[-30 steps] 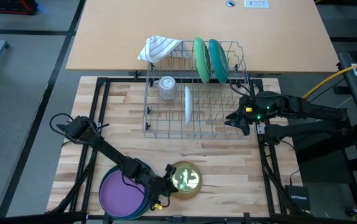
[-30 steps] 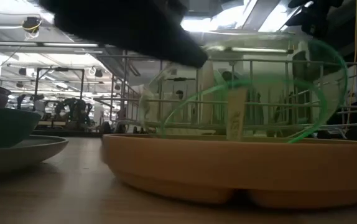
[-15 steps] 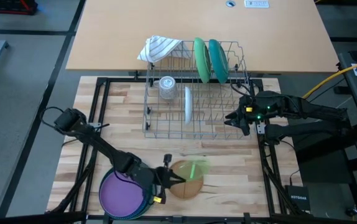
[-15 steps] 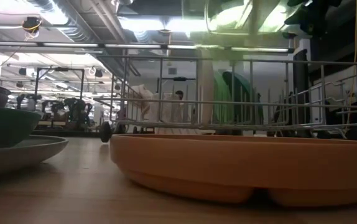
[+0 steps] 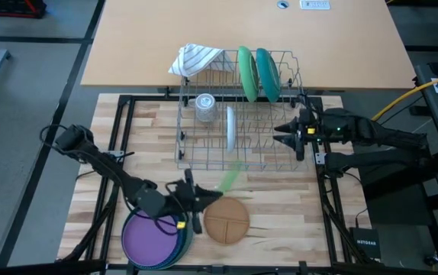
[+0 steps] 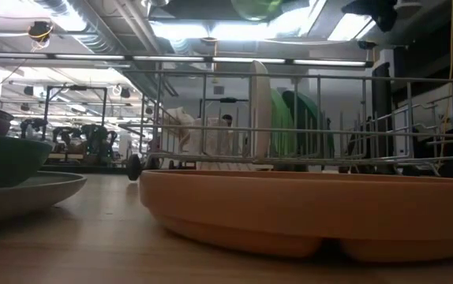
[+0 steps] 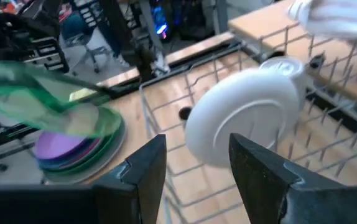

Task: Sort dishes
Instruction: Put the transparent green plate in the dishwasher rack

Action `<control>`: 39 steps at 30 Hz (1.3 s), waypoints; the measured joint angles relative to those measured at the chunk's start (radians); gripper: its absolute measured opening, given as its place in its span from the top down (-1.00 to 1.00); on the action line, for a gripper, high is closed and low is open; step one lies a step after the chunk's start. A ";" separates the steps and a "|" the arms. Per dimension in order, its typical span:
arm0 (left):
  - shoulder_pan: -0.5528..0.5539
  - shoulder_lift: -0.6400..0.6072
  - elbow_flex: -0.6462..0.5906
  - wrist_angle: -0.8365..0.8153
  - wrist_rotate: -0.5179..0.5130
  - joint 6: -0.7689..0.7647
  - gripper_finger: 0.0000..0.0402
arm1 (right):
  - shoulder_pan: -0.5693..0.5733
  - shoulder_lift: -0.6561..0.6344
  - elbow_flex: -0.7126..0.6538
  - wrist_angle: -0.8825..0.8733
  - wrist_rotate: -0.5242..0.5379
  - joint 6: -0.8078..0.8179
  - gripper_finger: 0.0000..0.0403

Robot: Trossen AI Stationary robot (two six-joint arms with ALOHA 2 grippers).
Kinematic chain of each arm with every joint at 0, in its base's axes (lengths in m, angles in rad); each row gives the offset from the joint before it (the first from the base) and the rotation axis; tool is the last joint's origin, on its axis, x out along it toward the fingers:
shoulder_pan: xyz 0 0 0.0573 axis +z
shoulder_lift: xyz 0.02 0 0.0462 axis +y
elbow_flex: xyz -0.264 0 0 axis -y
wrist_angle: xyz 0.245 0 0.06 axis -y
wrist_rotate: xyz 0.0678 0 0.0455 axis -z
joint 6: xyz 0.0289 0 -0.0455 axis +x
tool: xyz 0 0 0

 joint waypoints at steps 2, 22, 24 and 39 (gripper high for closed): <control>0.003 -0.006 0.000 0.037 -0.071 0.022 1.00 | 0.000 0.000 0.000 0.017 0.034 -0.023 0.11; 0.246 -0.008 -0.085 0.141 -0.283 -0.277 1.00 | 0.000 0.000 0.000 0.021 0.125 -0.213 0.11; 0.270 -0.007 -0.112 0.140 -0.280 -0.321 1.00 | 0.000 0.000 0.000 0.012 0.125 -0.227 0.11; 0.415 -0.064 -0.310 0.141 -0.175 -0.560 1.00 | 0.000 0.000 -0.001 -0.030 0.124 -0.236 0.11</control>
